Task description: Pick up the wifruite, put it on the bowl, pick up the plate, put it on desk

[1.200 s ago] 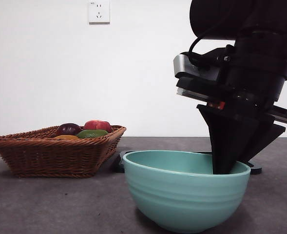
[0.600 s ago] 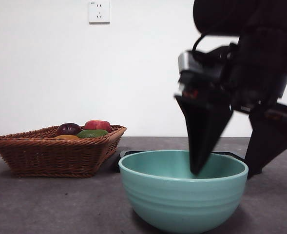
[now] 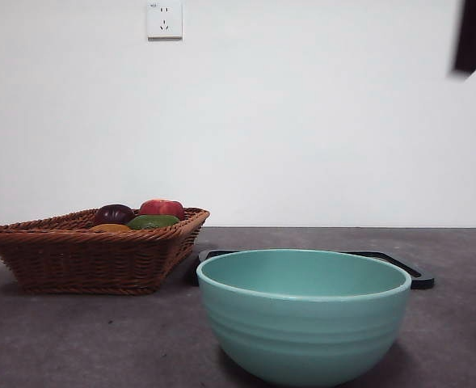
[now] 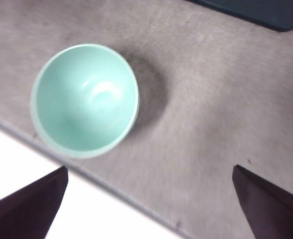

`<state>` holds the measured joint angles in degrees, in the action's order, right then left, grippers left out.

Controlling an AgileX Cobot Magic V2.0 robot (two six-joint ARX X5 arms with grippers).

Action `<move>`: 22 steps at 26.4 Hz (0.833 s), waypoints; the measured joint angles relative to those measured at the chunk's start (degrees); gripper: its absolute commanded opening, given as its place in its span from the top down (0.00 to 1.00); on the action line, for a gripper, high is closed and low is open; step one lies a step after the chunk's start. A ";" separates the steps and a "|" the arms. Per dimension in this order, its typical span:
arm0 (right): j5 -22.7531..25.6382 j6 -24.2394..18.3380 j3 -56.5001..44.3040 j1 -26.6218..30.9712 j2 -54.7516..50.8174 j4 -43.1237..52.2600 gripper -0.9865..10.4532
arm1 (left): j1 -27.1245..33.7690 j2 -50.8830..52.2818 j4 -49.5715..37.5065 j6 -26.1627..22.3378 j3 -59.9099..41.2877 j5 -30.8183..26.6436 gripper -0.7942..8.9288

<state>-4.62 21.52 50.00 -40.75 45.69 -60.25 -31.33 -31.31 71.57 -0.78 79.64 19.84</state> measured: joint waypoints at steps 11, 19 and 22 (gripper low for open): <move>-0.07 0.04 0.00 0.00 -23.47 -3.21 0.39 | 0.00 0.00 -0.15 0.00 0.00 0.00 0.37; -5.22 0.07 0.13 0.00 -31.28 -3.39 0.39 | 0.00 0.00 -0.15 0.04 0.00 0.00 0.37; -7.26 0.04 0.92 0.00 -32.17 -3.43 0.39 | 0.00 0.00 -0.15 0.04 0.00 0.00 0.37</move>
<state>-11.88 21.56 50.92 -40.75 13.52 -63.68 -31.33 -31.31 71.42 -0.73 79.64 19.84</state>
